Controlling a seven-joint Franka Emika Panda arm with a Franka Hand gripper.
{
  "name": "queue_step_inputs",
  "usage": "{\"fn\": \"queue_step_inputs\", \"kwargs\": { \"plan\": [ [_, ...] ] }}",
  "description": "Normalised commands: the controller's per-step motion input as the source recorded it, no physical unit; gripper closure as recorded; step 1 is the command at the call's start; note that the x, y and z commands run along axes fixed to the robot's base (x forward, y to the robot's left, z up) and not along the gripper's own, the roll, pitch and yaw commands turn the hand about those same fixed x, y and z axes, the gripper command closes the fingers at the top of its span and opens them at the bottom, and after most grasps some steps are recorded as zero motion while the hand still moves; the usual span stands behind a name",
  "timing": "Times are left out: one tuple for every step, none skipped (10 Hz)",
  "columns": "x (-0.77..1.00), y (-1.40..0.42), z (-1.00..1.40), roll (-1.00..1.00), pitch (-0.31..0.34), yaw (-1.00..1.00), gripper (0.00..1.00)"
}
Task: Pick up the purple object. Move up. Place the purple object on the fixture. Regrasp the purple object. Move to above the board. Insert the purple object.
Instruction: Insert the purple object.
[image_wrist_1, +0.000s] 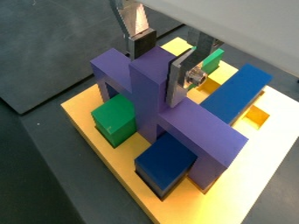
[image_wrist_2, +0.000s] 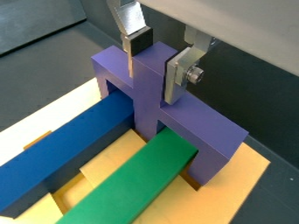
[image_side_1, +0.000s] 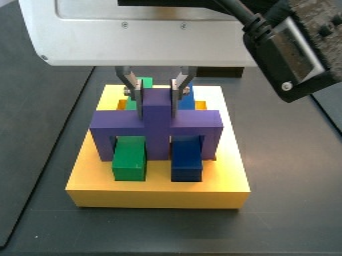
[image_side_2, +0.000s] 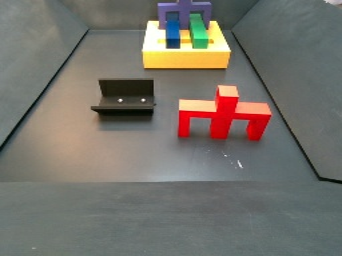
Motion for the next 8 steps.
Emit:
{"fn": "queue_step_inputs", "kwargs": {
  "plan": [
    [0.34, 0.0, -0.21, 0.0, 0.026, -0.16, 1.0],
    [0.27, 0.13, -0.34, 0.01, 0.023, -0.17, 1.0],
    [0.05, 0.08, -0.3, 0.01, 0.0, -0.11, 1.0],
    [0.01, 0.01, -0.3, 0.0, 0.0, -0.07, 1.0],
    [0.0, 0.0, -0.3, 0.0, 0.0, 0.0, 1.0],
    [0.0, 0.0, -0.34, -0.02, -0.031, 0.0, 1.0],
    [0.0, 0.0, -0.29, -0.04, -0.049, 0.0, 1.0],
    [0.0, 0.0, 0.0, 0.0, 0.0, 0.0, 1.0]
  ]
}}
